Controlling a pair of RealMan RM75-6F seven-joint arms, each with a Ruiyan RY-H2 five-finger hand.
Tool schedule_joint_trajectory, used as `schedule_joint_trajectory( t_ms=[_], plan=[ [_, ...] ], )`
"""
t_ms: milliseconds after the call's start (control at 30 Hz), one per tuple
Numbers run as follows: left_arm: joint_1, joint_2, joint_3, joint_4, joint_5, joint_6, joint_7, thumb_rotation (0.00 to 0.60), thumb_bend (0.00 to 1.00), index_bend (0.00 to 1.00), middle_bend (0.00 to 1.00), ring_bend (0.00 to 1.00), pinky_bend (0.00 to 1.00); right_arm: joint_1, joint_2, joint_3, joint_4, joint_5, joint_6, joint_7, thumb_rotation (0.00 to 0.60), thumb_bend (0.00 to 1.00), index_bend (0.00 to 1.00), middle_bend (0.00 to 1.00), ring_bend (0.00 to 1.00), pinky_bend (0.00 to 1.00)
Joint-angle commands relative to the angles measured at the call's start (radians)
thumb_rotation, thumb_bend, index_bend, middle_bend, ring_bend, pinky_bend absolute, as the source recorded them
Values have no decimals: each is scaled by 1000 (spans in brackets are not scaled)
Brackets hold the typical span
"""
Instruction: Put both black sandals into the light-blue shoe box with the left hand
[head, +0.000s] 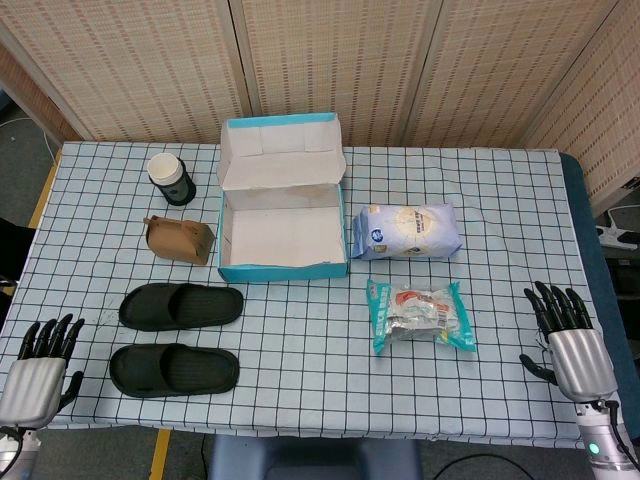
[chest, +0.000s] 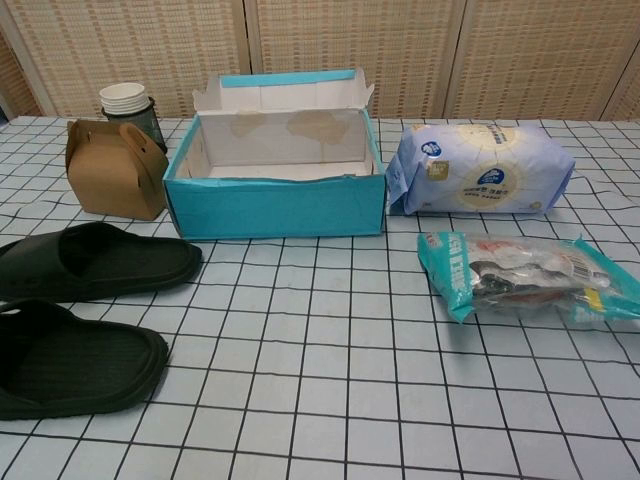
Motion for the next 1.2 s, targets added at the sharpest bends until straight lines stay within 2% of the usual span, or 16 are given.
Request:
schedule_joint_trajectory(
  t_ms=[33, 167, 267, 433, 633, 767, 933, 1200],
  plan=[
    [-3, 2, 7, -4, 9, -8, -8, 600, 422, 0, 0, 0, 45, -2, 8, -5, -9, -8, 0, 8, 600, 41, 0, 0, 0, 0],
    [-19, -2, 35, -34, 33, -63, -99, 600, 404, 0, 0, 0, 47, -13, 24, -6, -31, -28, 31, 29, 600, 41, 0, 0, 0, 0],
    [-53, -21, 53, -40, 29, -153, -180, 600, 382, 0, 0, 0, 49, -22, 37, -11, -44, -34, 41, 42, 600, 41, 0, 0, 0, 0],
    [-115, -60, 31, -54, -82, -289, -97, 600, 362, 0, 0, 0, 45, -20, 61, -23, -61, -48, 28, 78, 600, 41, 0, 0, 0, 0],
    [-176, -96, -4, -67, -212, -387, -25, 600, 328, 0, 0, 0, 43, -22, 75, -24, -70, -41, 17, 90, 600, 41, 0, 0, 0, 0],
    [-208, -116, -24, -52, -270, -423, -13, 600, 323, 0, 0, 0, 51, -19, 81, -23, -82, -23, -6, 72, 600, 41, 0, 0, 0, 0],
    [-233, -121, -14, -79, -336, -450, 40, 600, 315, 0, 0, 0, 63, -21, 86, -20, -90, -14, -10, 69, 600, 41, 0, 0, 0, 0],
    [-257, -103, -5, -143, -363, -420, 100, 600, 307, 0, 0, 0, 70, -20, 96, -22, -96, -11, -22, 82, 600, 42, 0, 0, 0, 0]
  ],
)
